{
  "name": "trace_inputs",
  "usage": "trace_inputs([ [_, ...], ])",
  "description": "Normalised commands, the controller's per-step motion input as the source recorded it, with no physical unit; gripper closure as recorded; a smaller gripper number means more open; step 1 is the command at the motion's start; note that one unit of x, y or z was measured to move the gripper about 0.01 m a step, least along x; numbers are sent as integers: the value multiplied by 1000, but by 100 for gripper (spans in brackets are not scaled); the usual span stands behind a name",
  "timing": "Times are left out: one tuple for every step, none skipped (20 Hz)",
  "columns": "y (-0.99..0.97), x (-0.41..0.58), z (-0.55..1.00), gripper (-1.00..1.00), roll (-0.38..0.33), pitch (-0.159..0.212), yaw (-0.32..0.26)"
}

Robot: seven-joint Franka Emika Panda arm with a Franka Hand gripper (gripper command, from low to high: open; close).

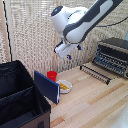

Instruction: Gently stretch your hand towards the oven tray's handle, obtaining a firm grip, and draw it cautiously out of the oven. Transition your grip to the hot dog bowl, gingerly seizing the edge, and elevate it from the surface. Hover the bowl over the tray, delicately lower it, and temper your grip, establishing the bowl's equilibrium.

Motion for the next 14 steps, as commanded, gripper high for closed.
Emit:
trace_inputs([
  [-294,0,0,-100,-333,-55,100],
  [-314,0,0,-100,-328,-54,99],
  [-331,0,0,-100,-318,-57,100],
  [-331,57,-3,-100,-305,-50,106],
  [-326,149,-14,-100,-275,-45,116],
  [-311,197,-14,-100,-260,-36,127],
  [-277,231,-14,-100,-262,-34,130],
  [-251,251,-17,-100,-269,-33,130],
  [-237,251,-11,-100,-274,-33,130],
  [-240,266,-29,-100,-273,-27,131],
  [-237,320,-66,-100,-271,-9,131],
  [-254,366,-74,-100,-258,0,127],
  [-254,386,-91,-100,-253,0,127],
  [-243,397,-111,-100,-254,0,126],
])
